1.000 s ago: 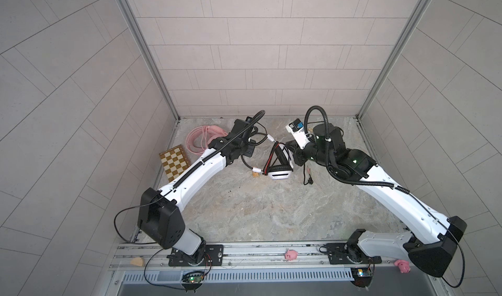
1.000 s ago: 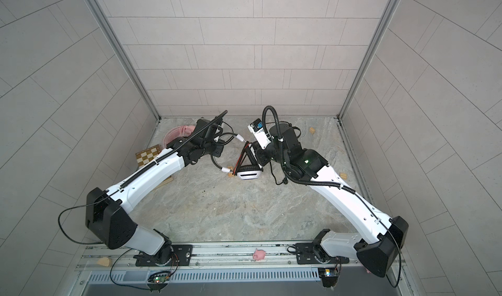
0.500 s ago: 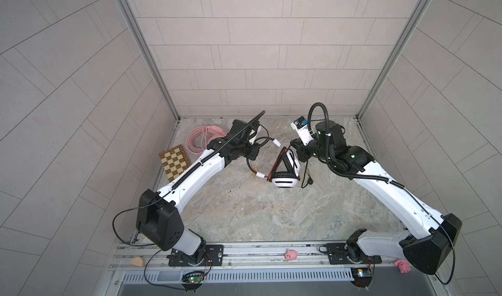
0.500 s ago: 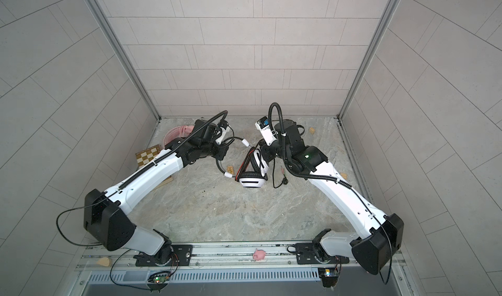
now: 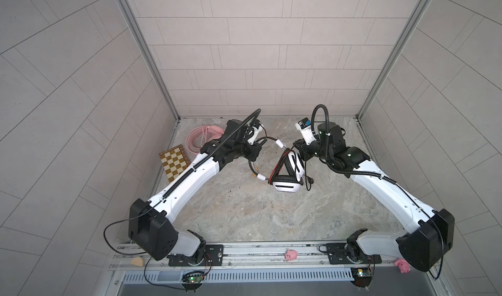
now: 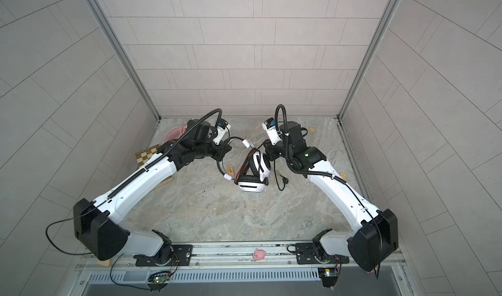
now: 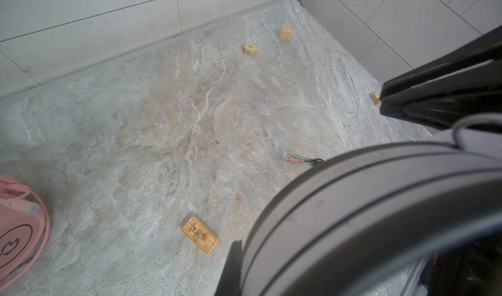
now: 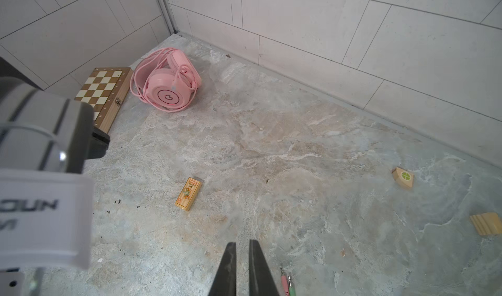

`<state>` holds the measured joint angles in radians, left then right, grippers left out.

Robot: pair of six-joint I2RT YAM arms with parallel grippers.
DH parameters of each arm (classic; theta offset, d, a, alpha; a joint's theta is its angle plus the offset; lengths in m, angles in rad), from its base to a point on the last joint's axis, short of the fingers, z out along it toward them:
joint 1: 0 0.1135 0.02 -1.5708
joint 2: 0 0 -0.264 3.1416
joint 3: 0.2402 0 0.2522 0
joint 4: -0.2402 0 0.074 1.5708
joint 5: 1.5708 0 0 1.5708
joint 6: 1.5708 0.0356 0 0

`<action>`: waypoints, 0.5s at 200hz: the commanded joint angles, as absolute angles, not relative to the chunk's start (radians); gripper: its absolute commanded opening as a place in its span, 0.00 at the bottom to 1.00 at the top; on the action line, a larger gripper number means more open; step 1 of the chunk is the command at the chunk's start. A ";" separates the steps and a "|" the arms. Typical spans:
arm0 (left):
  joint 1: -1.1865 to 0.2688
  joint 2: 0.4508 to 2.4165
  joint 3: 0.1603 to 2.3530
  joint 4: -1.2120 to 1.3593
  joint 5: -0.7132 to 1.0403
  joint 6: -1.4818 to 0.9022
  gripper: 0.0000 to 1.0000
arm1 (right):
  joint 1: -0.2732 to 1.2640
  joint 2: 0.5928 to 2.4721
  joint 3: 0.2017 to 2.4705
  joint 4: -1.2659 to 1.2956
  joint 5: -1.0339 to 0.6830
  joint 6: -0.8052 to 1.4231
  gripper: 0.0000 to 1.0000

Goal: Wrap the headphones

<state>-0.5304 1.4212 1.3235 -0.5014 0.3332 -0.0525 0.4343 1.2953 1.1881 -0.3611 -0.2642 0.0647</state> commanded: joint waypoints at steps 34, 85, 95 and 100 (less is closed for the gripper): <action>-0.529 1.368 1.353 -0.411 0.527 -0.129 0.00 | 0.422 1.308 1.137 -0.264 -0.273 0.115 0.12; -0.530 1.364 1.390 -0.389 0.602 -0.176 0.00 | 0.412 1.347 1.084 -0.185 -0.317 0.162 0.12; -0.530 1.361 1.394 -0.393 0.596 -0.176 0.00 | 0.410 1.355 1.081 -0.180 -0.323 0.166 0.12; -0.531 1.359 1.393 -0.390 0.593 -0.178 0.00 | 0.408 1.357 1.077 -0.177 -0.326 0.168 0.13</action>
<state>-0.5266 1.4136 1.3334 -0.4599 0.5095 -0.1261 0.4198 1.3449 1.0863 -0.2314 -0.3092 0.1410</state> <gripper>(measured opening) 0.067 0.125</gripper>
